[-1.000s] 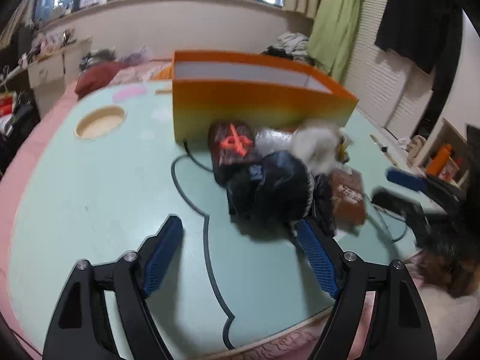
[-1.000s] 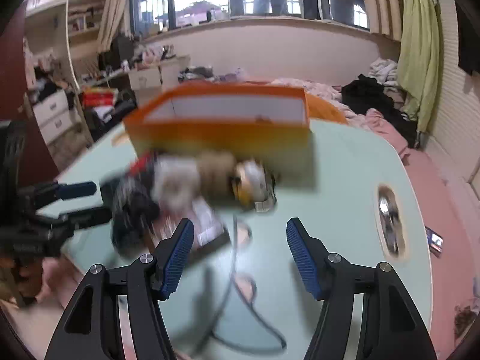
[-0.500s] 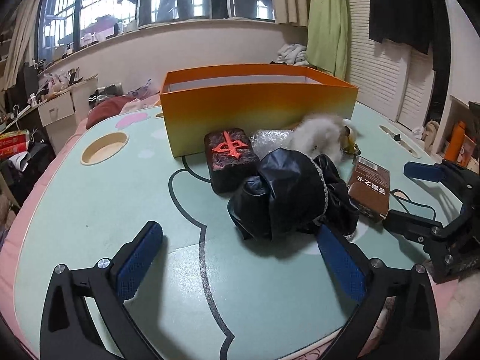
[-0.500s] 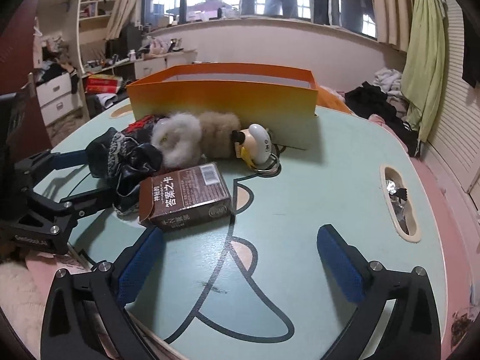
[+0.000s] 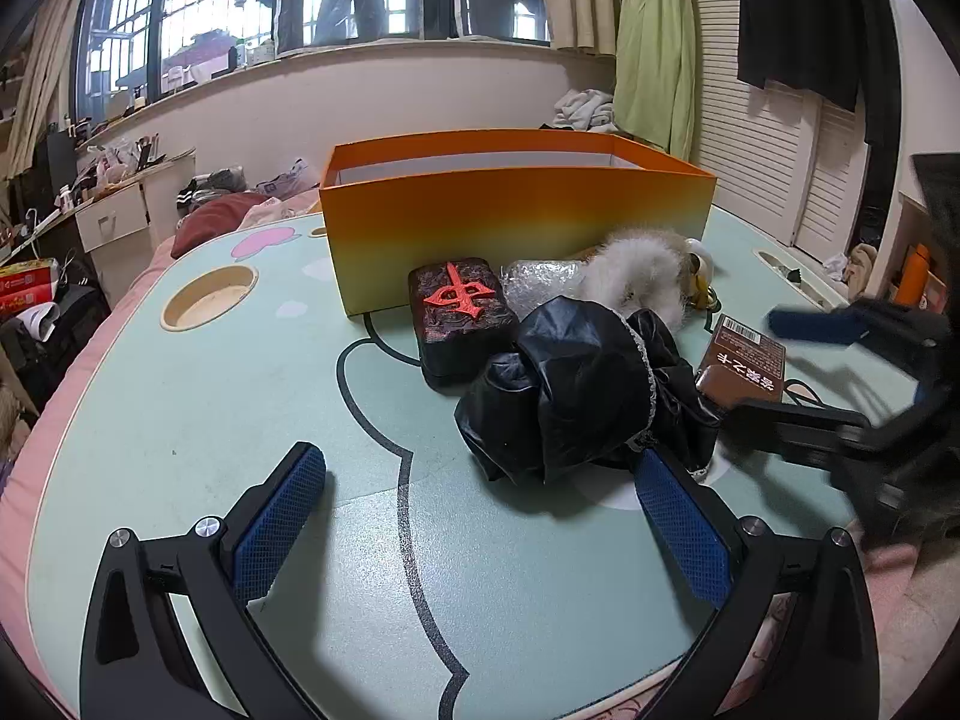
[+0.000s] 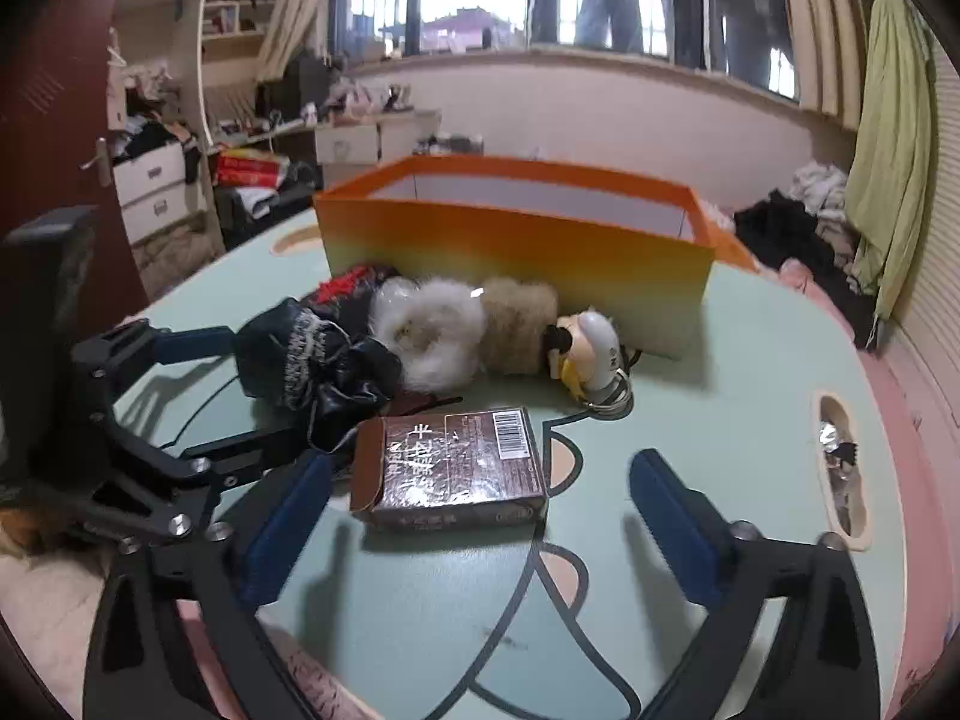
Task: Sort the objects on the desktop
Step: 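Withdraw from the box and grasp the brown pack with the right gripper, then place the brown pack in the box with the right gripper while the left places the black bag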
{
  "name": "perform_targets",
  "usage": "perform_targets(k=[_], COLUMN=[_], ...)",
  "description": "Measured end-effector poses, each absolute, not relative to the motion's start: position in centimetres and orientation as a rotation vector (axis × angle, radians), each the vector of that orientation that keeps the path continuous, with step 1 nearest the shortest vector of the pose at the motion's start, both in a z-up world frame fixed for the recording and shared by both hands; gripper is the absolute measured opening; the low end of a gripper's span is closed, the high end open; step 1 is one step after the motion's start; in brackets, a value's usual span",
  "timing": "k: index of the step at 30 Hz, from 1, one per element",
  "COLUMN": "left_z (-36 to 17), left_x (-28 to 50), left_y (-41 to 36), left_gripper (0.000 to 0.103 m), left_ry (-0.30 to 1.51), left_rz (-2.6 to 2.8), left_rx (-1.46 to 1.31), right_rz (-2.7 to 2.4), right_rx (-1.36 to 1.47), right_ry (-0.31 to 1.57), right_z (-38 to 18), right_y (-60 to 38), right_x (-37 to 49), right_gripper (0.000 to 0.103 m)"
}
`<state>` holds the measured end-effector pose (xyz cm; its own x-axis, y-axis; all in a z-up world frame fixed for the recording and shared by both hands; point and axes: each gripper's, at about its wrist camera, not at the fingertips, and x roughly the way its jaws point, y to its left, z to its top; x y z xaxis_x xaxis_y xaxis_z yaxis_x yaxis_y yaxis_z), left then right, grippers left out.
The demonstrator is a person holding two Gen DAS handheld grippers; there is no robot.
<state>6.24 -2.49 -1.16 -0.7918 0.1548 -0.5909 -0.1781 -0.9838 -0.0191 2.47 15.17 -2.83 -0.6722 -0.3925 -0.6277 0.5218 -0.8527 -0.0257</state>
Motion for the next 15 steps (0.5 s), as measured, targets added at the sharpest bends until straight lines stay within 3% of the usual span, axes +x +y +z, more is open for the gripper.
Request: perform_targets(k=[3, 7, 11, 15], left_z=[-1.2, -1.1, 0.7, 2.4], left_x=[6.3, 6.5, 8.5, 8.4], left_y=[-2.6, -2.9, -3.8, -2.1], left_gripper=[0.103, 0.103, 0.103, 0.103], left_ry=[0.055, 0.022, -0.062, 0.011], left_rz=[2.817, 2.811, 2.83, 2.75], left_rx=[-0.921, -0.897, -0.703, -0.642], right_rz=[-2.452, -2.472, -2.511, -2.513], right_rx=[0.854, 0.803, 0.731, 0.734], right_ry=[0.294, 0.237, 0.18, 0.16], right_z=[-3.2, -3.4, -2.9, -2.9], right_y=[14.8, 15.6, 16.7, 16.8], right_x=[2.4, 3.1, 4.0, 3.9], right_gripper=[0.056, 0.056, 0.056, 0.056])
